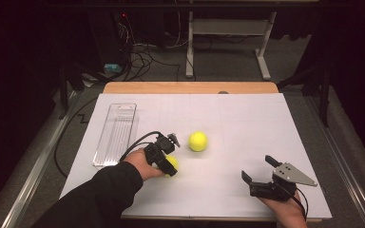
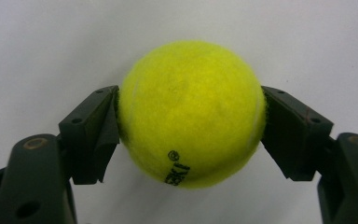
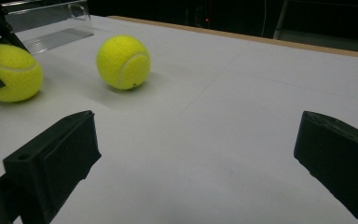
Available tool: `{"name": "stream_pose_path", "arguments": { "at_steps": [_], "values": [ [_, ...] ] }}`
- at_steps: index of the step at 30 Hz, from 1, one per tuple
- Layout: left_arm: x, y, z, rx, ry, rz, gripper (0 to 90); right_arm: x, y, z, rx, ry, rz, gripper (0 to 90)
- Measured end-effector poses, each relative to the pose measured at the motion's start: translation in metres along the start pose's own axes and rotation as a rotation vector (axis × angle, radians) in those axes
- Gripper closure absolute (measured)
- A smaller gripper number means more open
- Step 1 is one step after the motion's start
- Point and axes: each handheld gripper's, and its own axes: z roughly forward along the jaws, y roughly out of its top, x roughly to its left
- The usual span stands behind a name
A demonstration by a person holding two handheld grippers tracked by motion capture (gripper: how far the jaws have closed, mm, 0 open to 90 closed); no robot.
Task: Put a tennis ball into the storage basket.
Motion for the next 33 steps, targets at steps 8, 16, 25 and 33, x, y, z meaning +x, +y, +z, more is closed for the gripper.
{"name": "stream_pose_path", "arguments": {
  "at_steps": [8,16,25,33],
  "values": [
    [-0.005,-0.001,-0.004,0.007,-0.009,0.010,26.7,0.000,0.000,0.000,-0.003,-0.001,0.003,0.0],
    [-0.010,-0.005,-0.020,0.005,-0.007,0.022,26.8,0.000,0.000,-0.001,-0.003,-0.003,0.007,0.0],
    [-0.002,-0.014,-0.042,-0.004,-0.012,0.009,26.8,0.000,0.000,-0.001,-0.005,-0.001,0.008,0.0],
    [0.016,-0.023,-0.067,0.005,0.000,-0.028,26.9,-0.001,0.000,-0.001,-0.001,-0.004,0.007,0.0]
  ]
}}
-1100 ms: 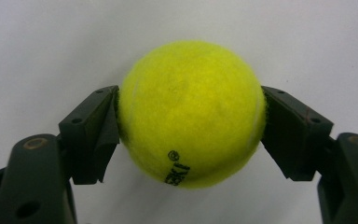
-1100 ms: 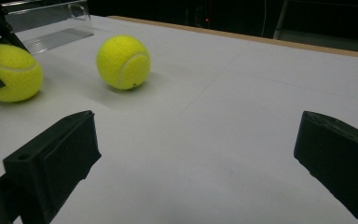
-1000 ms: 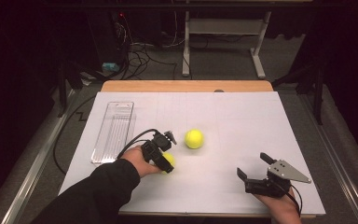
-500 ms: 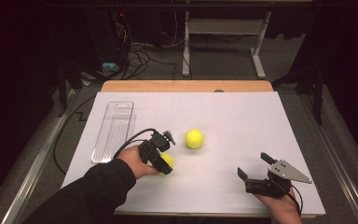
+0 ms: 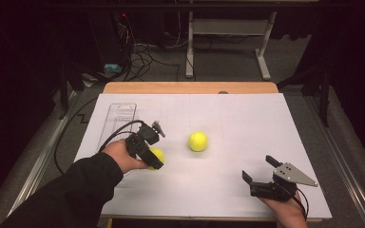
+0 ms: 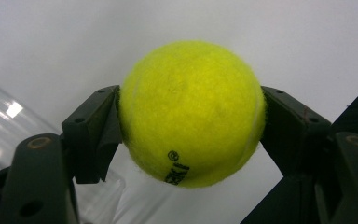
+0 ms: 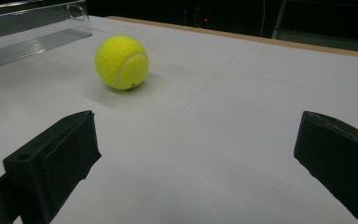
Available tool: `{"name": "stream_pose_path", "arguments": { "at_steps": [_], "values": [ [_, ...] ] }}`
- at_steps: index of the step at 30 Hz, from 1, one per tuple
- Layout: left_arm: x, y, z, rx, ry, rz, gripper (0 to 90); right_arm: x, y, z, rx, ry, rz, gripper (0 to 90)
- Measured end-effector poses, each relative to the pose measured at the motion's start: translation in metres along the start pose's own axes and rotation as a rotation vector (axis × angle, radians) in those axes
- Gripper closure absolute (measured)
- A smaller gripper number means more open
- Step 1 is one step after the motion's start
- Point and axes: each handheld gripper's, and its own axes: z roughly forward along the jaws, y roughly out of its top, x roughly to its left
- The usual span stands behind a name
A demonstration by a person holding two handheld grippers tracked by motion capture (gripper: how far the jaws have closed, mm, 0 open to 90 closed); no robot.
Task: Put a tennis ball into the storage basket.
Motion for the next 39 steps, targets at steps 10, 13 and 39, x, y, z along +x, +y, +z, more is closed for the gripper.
{"name": "stream_pose_path", "arguments": {
  "at_steps": [10,13,39],
  "values": [
    [0.026,-0.008,-0.026,-0.005,0.041,-0.059,26.8,0.000,0.000,0.000,0.001,0.001,0.000,0.0],
    [0.041,-0.012,-0.036,-0.010,0.056,-0.096,26.8,0.000,0.000,0.000,0.001,0.001,0.001,0.0],
    [0.115,-0.031,-0.050,0.026,0.122,-0.294,26.8,-0.001,-0.001,0.001,0.004,0.002,0.001,0.0]
  ]
}}
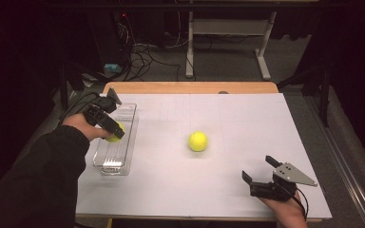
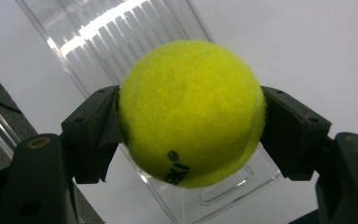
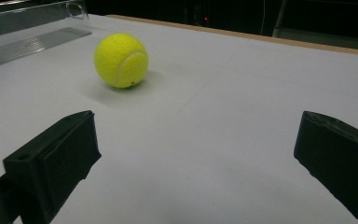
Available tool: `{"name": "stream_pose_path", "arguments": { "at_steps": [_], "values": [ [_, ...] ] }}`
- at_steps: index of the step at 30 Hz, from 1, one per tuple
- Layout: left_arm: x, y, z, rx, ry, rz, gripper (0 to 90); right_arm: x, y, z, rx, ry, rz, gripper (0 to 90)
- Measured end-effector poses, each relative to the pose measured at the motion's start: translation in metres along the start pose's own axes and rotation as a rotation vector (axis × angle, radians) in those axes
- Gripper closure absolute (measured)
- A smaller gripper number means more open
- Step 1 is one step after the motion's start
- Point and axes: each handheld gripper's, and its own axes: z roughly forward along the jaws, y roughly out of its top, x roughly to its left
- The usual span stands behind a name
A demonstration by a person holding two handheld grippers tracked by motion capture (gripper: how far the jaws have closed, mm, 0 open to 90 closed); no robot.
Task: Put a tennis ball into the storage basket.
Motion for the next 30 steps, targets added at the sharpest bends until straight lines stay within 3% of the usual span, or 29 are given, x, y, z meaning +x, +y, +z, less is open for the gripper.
{"name": "stream_pose_path", "arguments": {
  "at_steps": [13,25,30],
  "values": [
    [0.012,0.016,0.023,0.018,0.043,-0.051,26.6,0.000,-0.001,0.000,0.002,0.001,0.002,0.0],
    [0.022,0.026,0.042,0.028,0.035,-0.086,26.5,0.000,-0.001,0.002,0.005,0.001,-0.005,0.0],
    [0.023,0.030,0.046,0.035,0.033,-0.081,26.3,0.000,-0.001,0.001,0.005,0.000,-0.003,0.0]
  ]
}}
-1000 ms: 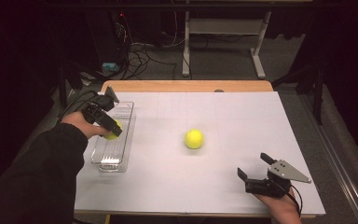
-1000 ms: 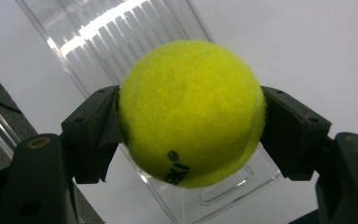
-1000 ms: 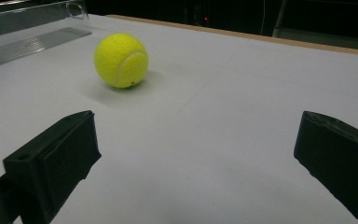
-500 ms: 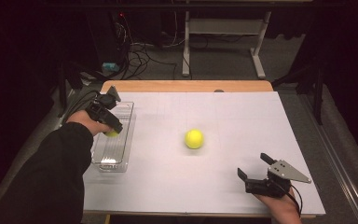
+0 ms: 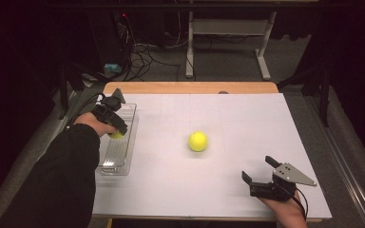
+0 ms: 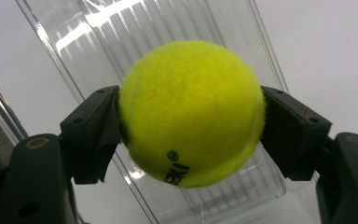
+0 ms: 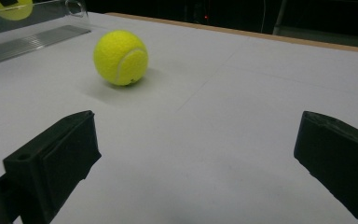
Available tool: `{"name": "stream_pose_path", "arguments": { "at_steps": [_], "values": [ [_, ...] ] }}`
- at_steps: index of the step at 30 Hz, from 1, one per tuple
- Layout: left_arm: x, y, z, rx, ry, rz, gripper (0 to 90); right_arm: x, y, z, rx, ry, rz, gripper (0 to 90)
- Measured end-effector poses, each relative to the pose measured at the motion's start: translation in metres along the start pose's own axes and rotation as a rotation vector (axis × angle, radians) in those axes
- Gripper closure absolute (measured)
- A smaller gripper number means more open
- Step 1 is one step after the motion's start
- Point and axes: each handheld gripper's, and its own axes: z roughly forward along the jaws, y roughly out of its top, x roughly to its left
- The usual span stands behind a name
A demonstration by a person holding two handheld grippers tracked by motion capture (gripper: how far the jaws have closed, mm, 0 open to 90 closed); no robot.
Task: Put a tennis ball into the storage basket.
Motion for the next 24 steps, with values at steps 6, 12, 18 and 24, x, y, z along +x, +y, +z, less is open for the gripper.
{"name": "stream_pose_path", "arguments": {
  "at_steps": [6,12,18,24],
  "values": [
    [-0.003,0.003,-0.003,-0.029,0.009,-0.005,11.1,0.000,-0.001,0.000,0.003,-0.002,0.006,0.0],
    [-0.012,0.001,-0.014,-0.032,-0.013,0.041,0.8,0.000,-0.001,0.000,0.003,-0.002,0.001,0.0],
    [-0.023,-0.005,-0.019,-0.032,-0.015,0.073,0.6,0.000,0.000,0.000,0.003,-0.004,0.001,0.0],
    [-0.041,-0.010,-0.021,-0.035,-0.010,0.123,0.6,0.000,0.000,0.000,0.003,-0.004,0.002,0.0]
  ]
}}
